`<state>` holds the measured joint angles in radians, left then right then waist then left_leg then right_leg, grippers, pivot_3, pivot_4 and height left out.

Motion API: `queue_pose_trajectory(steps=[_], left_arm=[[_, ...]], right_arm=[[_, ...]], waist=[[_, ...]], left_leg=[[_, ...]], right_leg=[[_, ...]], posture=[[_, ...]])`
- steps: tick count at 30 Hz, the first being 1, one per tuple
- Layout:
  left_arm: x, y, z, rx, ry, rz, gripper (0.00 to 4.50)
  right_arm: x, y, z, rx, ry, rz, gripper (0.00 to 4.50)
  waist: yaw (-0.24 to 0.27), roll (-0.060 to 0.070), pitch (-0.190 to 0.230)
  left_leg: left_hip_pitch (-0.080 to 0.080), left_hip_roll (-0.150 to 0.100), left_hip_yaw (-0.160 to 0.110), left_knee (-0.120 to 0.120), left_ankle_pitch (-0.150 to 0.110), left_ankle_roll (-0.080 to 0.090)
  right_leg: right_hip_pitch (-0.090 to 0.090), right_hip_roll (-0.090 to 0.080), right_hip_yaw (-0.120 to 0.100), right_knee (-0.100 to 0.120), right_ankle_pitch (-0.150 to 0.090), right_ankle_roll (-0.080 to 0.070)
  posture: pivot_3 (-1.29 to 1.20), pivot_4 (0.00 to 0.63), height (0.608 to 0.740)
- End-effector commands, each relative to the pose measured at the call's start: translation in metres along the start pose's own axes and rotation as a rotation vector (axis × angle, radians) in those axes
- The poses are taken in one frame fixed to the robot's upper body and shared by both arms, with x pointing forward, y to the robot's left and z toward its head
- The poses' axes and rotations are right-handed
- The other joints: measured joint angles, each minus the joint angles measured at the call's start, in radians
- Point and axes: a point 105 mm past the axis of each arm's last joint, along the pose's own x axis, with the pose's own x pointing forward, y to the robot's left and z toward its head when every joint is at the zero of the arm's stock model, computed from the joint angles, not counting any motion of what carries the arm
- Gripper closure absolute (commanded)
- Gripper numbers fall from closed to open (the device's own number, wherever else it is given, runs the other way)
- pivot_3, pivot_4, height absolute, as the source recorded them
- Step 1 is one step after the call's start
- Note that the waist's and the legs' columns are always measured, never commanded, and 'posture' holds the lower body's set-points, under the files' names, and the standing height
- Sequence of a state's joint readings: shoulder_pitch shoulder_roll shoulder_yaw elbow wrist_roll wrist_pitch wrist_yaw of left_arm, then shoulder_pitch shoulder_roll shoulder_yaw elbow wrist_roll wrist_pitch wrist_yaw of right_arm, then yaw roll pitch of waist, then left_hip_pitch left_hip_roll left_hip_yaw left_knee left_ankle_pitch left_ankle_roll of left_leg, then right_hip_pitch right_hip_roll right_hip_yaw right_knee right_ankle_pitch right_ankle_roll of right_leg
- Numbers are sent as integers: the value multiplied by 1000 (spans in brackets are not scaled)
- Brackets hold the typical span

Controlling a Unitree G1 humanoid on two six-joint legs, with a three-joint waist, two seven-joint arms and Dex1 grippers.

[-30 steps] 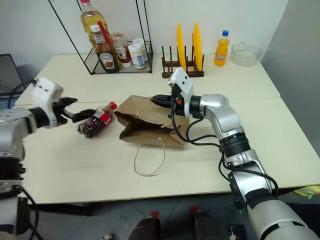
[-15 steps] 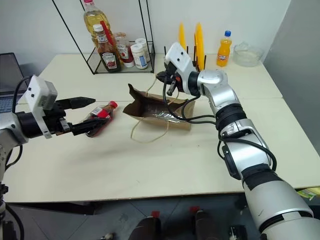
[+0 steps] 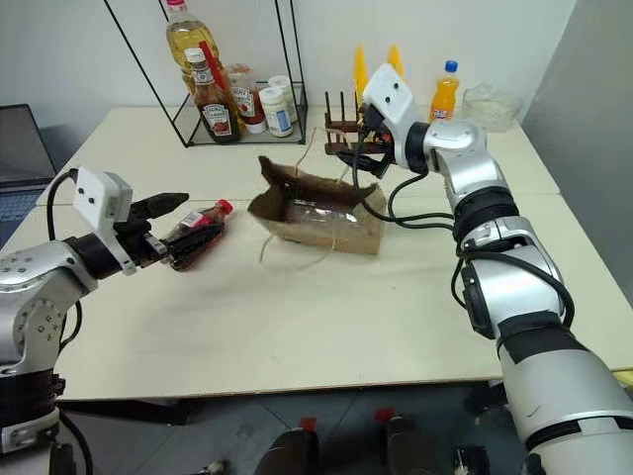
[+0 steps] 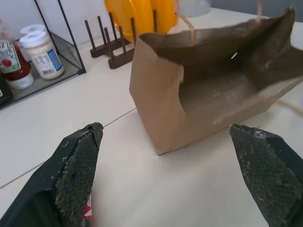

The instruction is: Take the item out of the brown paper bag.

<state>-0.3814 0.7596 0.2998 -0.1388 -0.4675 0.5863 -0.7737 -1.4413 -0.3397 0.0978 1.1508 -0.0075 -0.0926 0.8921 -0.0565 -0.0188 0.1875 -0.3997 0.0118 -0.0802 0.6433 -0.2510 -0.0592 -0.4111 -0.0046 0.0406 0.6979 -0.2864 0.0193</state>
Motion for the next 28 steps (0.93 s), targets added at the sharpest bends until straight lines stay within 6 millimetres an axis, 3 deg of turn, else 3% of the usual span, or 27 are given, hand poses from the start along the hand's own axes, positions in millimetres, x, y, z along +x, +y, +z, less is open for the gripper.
queue_pose_trajectory(steps=[1, 5, 8, 10, 13, 20, 24, 28], left_arm=[[3, 4, 16, 43, -51, 24, 0], [4, 2, 20, 26, -77, 42, 0], [0, 6, 13, 20, -74, 141, 0], [-6, 12, 0, 1, -74, 275, 0], [-16, -3, -39, -28, 0, 380, 0], [-25, -51, -98, -134, 118, 433, 0], [-20, -75, -114, -191, 139, 421, 0], [-18, -89, -117, -214, 158, 402, 0]], right_arm=[[-11, -16, 44, -34, -119, -25, 94], [-29, -23, 47, 31, -180, -56, 94], [-52, -16, 29, 115, -206, -129, 94], [-75, 1, 4, 157, -191, -227, 94], [-109, 35, -38, 203, -102, -402, 94], [-145, 97, -104, 356, 99, -618, 94], [-153, 123, -122, 444, 141, -663, 94], [-157, 140, -133, 499, 183, -702, 94]], waist=[[0, 0, 0], [0, 0, 0], [5, -2, -1], [10, -2, -1], [23, -2, -2], [25, -2, -3], [25, -2, -4], [25, -2, -4]], left_leg=[[0, 0, 0, 0, 0, 0], [0, 0, 0, 0, 0, 0], [0, 2, -1, 0, 0, 0], [0, 1, -2, 0, 0, 0], [-1, 0, -1, 0, 0, 0], [3, -1, 2, 2, 0, 0], [4, -2, 4, 2, 0, 0], [4, -1, 4, 1, 0, 0]], right_leg=[[0, 0, 0, 0, 0, 0], [0, 0, 0, 0, 0, 0], [1, -3, 0, -1, 0, 0], [3, -6, 0, -1, 0, 0], [3, -10, 0, -1, 0, 0], [7, -11, 1, -2, 1, 5], [8, -6, 2, -2, 1, 5], [7, -4, 2, -2, 1, 5]], posture=[[0, 150, 740], [0, 150, 740], [0, 150, 740], [0, 150, 740], [0, 150, 740], [0, 150, 740], [0, 150, 740], [0, 150, 740]])
